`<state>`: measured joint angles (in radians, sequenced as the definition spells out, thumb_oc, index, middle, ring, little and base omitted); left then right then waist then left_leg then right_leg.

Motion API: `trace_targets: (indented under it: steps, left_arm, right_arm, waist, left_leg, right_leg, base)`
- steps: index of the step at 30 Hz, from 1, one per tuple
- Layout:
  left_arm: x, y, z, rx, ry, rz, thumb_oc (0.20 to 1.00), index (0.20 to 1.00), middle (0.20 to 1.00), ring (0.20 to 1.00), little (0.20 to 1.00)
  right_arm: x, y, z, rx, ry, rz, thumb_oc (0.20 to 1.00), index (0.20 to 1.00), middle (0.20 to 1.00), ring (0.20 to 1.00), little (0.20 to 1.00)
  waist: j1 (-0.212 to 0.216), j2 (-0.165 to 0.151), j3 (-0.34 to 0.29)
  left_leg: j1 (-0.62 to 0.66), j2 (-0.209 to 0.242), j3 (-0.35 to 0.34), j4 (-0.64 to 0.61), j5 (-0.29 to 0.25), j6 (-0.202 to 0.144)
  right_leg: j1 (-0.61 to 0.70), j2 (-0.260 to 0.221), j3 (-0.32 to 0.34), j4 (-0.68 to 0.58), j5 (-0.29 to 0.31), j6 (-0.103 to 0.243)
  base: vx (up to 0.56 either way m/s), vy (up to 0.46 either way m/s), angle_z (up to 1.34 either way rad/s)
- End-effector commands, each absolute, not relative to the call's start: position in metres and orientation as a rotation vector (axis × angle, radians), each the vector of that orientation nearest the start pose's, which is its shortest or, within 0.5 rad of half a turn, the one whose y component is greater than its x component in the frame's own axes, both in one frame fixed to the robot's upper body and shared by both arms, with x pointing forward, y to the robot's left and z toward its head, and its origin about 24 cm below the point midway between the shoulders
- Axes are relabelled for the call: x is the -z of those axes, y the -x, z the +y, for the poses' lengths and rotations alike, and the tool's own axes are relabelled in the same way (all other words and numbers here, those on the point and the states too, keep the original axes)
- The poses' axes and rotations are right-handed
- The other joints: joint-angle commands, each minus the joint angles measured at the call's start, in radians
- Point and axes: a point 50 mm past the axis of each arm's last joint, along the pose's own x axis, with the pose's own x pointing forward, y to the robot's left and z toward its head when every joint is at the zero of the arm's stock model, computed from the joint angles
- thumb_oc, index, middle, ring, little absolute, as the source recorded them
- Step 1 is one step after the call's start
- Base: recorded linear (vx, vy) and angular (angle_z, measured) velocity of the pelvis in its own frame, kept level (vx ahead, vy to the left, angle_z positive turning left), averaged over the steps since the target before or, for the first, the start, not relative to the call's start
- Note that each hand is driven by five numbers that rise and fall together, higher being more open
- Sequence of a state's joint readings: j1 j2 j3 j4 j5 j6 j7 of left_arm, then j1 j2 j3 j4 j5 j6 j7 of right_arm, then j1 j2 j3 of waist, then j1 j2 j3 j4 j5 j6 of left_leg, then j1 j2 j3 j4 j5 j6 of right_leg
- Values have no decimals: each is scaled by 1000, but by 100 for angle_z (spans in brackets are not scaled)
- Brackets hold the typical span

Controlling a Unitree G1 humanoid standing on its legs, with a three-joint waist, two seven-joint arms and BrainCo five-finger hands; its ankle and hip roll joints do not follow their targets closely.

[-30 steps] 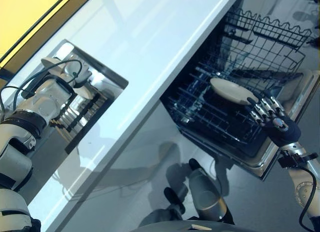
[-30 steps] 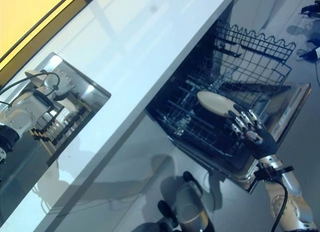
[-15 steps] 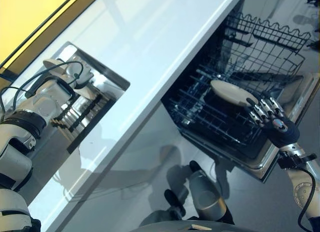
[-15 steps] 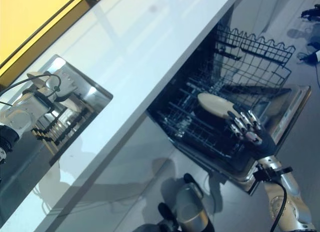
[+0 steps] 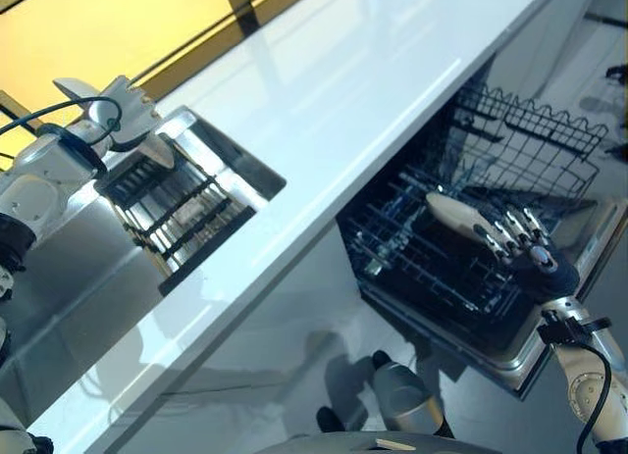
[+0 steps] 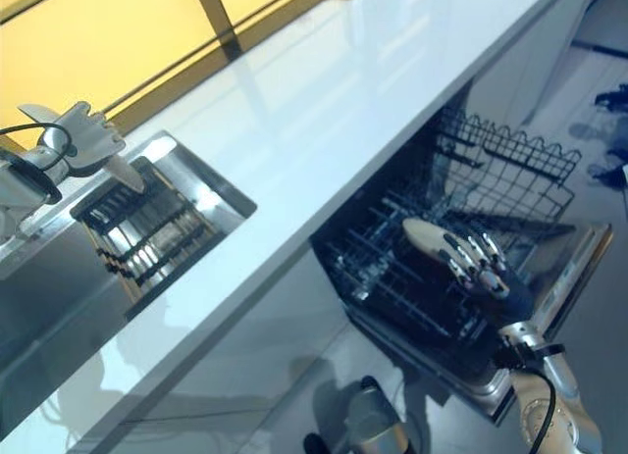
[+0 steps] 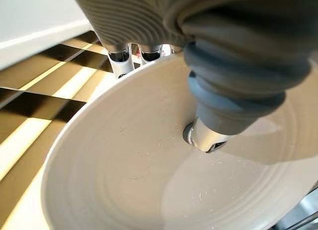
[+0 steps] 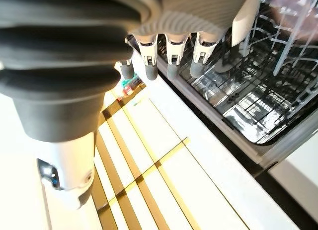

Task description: Pick up plates and place into dishwasher.

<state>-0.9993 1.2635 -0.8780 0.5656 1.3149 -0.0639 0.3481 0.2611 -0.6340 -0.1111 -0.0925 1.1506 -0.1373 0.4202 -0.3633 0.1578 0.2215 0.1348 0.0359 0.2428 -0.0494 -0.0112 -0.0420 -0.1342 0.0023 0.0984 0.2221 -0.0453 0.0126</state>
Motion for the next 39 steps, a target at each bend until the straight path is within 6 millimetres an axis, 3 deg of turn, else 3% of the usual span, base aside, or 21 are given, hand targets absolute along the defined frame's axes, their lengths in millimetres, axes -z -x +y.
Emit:
trace_targets:
  steps: [1,6,10,15,21,25,29,32,33,35,36,37,39]
  left_arm:
    - [-279,-319,337,352,3458,429,200,200,200,200,200]
    - [-290,-311,335,469,3573,566,200,200,200,200,200]
    - [-291,-307,334,662,3769,808,200,200,200,200,200]
    - [-275,-303,319,843,3985,1388,200,200,200,200,200]
    - [-259,-298,296,952,3978,2102,200,200,200,200,200]
    - [-252,-294,282,1055,3873,2607,200,200,200,200,200]
    - [-239,-289,262,1090,3603,3289,200,200,200,200,200]
    - [-227,-284,243,979,3333,3763,200,200,200,200,200]
    - [-223,-282,236,917,3171,3990,200,200,200,200,200]
    - [-214,-279,223,794,3009,4186,200,200,200,200,200]
    - [-212,-277,217,713,2802,4397,200,200,200,200,200]
    - [-208,-275,211,-116,-484,-844,200,200,200,200,200]
    - [-204,-273,198,-70,-406,-835,200,200,200,200,200]
  right_arm:
    - [-97,-194,-258,-298,-499,-230,1000,1000,1000,1000,1000]
    - [-92,-194,-254,-294,-521,-222,1000,1000,1000,1000,1000]
    - [-92,-194,-250,-289,-536,-231,1000,1000,1000,1000,1000]
    - [-90,-195,-243,-274,-549,-268,1000,1000,1000,1000,1000]
    - [-92,-200,-239,-227,-527,-338,1000,1000,1000,1000,1000]
    - [-95,-204,-238,-170,-516,-370,1000,1000,1000,1000,1000]
    - [-97,-209,-238,-84,-435,-382,1000,1000,1000,1000,1000]
    - [-102,-214,-238,-58,-369,-398,1000,1000,1000,1000,1000]
    - [-104,-215,-238,-48,-331,-405,1000,1000,1000,1000,1000]
    - [-108,-217,-238,-26,-260,-416,1000,1000,1000,1000,1000]
    - [-111,-219,-239,-11,-223,-424,1000,1000,1000,1000,1000]
    - [-114,-220,-239,-2,-198,-430,1000,1000,1000,1000,1000]
    - [-120,-223,-238,8,-150,-447,1000,1000,1000,1000,1000]
  waist:
    - [21,-46,-111]
    - [46,-59,-133]
    - [62,-69,-144]
    - [90,-90,-162]
    - [117,-110,-185]
    - [128,-121,-199]
    - [137,-131,-209]
    - [145,-140,-213]
    - [149,-144,-214]
    - [155,-150,-214]
    - [158,-154,-213]
    - [161,-157,-213]
    - [166,-162,-211]
  left_leg:
    - [-76,40,-40,32,43,0]
    - [-61,42,-49,24,40,2]
    - [-57,42,-56,17,39,4]
    - [-54,42,-62,12,39,8]
    - [-54,38,-73,2,40,13]
    - [-52,34,-77,-5,42,16]
    - [-50,30,-81,-7,41,20]
    - [-47,26,-84,-4,37,23]
    - [-47,23,-88,-3,36,25]
    - [-48,19,-94,-1,33,28]
    - [-49,17,-98,-1,33,29]
    - [-50,15,-101,0,33,30]
    - [-52,12,-106,0,30,34]
  right_leg:
    - [89,-70,-46,-84,3,71]
    - [109,-66,-57,-98,5,76]
    - [118,-63,-63,-107,6,78]
    - [128,-58,-63,-123,11,80]
    - [137,-53,-70,-139,22,80]
    - [137,-50,-67,-140,25,81]
    - [137,-47,-67,-139,30,81]
    - [139,-46,-66,-138,34,81]
    - [140,-45,-64,-140,36,81]
    - [140,-45,-62,-139,41,81]
    - [139,-44,-62,-139,44,81]
    - [139,-44,-62,-139,45,81]
    - [137,-43,-63,-137,48,80]
  base:
    - [4,-32,10]
    - [-3,-17,5]
    - [-43,-8,9]
    - [-69,-2,3]
    - [-82,23,3]
    - [-78,39,1]
    - [-77,55,3]
    - [-56,41,1]
    - [-45,27,0]
    - [-51,26,-2]
    - [-56,27,-3]
    - [-53,23,-3]
    - [-47,14,3]
